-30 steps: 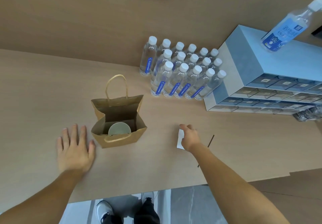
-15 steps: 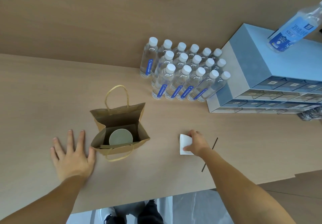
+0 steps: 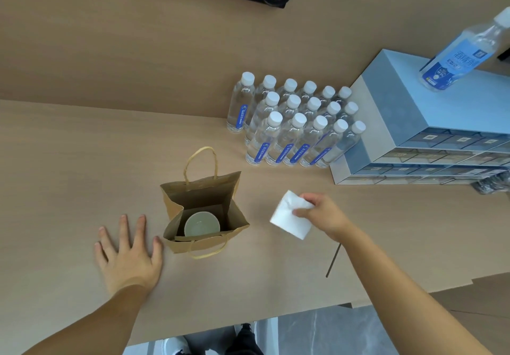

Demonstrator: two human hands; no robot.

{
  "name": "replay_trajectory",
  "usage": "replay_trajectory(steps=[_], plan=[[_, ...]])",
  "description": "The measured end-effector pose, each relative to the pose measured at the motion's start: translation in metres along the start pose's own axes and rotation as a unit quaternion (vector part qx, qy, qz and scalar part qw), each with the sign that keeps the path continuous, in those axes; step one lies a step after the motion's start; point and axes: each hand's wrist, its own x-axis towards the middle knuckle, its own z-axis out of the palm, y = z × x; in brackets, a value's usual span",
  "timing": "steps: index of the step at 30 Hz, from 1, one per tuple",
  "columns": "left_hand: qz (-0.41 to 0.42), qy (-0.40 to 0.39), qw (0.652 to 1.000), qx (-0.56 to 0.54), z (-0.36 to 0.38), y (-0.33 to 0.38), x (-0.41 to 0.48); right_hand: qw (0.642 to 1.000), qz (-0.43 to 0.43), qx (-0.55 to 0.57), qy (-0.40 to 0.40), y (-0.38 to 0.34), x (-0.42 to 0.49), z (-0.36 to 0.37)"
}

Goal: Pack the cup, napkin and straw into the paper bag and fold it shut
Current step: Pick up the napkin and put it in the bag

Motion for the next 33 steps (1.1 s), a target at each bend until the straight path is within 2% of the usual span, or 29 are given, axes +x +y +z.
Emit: replay_trajectory(steps=[4, 6, 9, 12, 16, 20, 30, 33], plan=[[-0.001, 0.016, 1.0, 0.005, 0.004, -0.003, 0.001, 0.987, -0.137, 0.077, -0.038, -0.085, -0.053, -0.007], [-0.003, 0.021, 1.0, 0.01, 0.007, -0.004, 0.002, 0.969, -0.224, 0.074, -0.071, -0.125, -0.078, 0.0], [-0.002, 0.024, 1.0, 0.009, 0.009, -0.006, 0.003, 0.922, -0.38, -0.07, -0.005, -0.164, -0.1, 0.027], [-0.002, 0.027, 1.0, 0.004, 0.013, -0.008, 0.004, 0.872, -0.435, -0.227, 0.011, -0.178, -0.1, 0.059], [-0.003, 0.03, 1.0, -0.006, 0.017, -0.009, 0.006, 0.833, -0.376, -0.404, -0.038, -0.179, -0.083, 0.096], [-0.003, 0.034, 0.999, -0.001, 0.022, -0.011, 0.008, 0.815, -0.352, -0.457, -0.05, -0.183, -0.074, 0.118], [-0.001, 0.051, 0.999, -0.002, 0.027, -0.012, 0.009, 0.768, -0.226, -0.593, -0.089, -0.181, -0.044, 0.153], [-0.001, 0.054, 0.999, -0.006, 0.027, -0.012, 0.009, 0.767, -0.181, -0.605, -0.116, -0.18, -0.032, 0.166]])
